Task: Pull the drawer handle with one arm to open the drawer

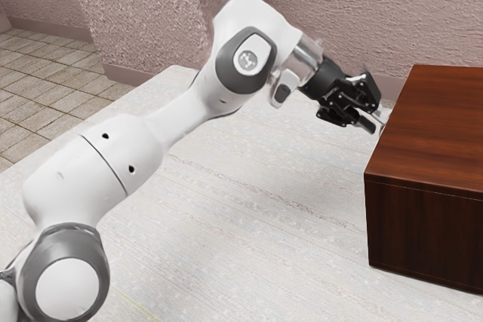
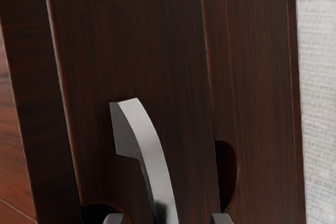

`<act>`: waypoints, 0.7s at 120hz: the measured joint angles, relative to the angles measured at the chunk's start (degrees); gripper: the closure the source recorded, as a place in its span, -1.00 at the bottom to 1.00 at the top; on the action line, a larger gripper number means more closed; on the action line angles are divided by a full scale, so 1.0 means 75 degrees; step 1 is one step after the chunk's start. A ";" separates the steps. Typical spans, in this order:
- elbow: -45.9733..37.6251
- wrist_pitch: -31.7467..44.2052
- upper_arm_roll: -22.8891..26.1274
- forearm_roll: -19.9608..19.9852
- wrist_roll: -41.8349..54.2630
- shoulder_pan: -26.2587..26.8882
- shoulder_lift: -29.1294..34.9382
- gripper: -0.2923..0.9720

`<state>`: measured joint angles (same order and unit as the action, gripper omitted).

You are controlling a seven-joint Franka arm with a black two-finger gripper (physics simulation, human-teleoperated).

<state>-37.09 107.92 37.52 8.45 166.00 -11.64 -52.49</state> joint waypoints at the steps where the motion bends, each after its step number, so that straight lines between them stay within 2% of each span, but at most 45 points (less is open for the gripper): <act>1: 0.0000 0.0003 -0.0009 -0.0003 0.0000 0.0008 -0.0001 0.33; 33: -0.0002 0.0098 -0.0542 -0.0018 0.0001 0.0290 0.0017 0.41; 48: -0.0075 0.0154 -0.0734 0.0019 0.0004 0.0328 0.0067 0.51; 57: -0.0239 0.0198 -0.0745 0.0099 0.0010 0.0249 0.0125 0.63; 62: -0.0331 0.0202 -0.0778 0.0091 0.0003 0.0218 0.0171 0.54; 67: -0.0421 0.0203 -0.0781 0.0077 0.0003 0.0162 0.0223 0.53; 84: -0.0815 0.0200 -0.0695 0.0063 0.0003 -0.0188 0.0478 0.62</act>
<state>-43.20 109.42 32.31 8.93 166.02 -13.05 -48.91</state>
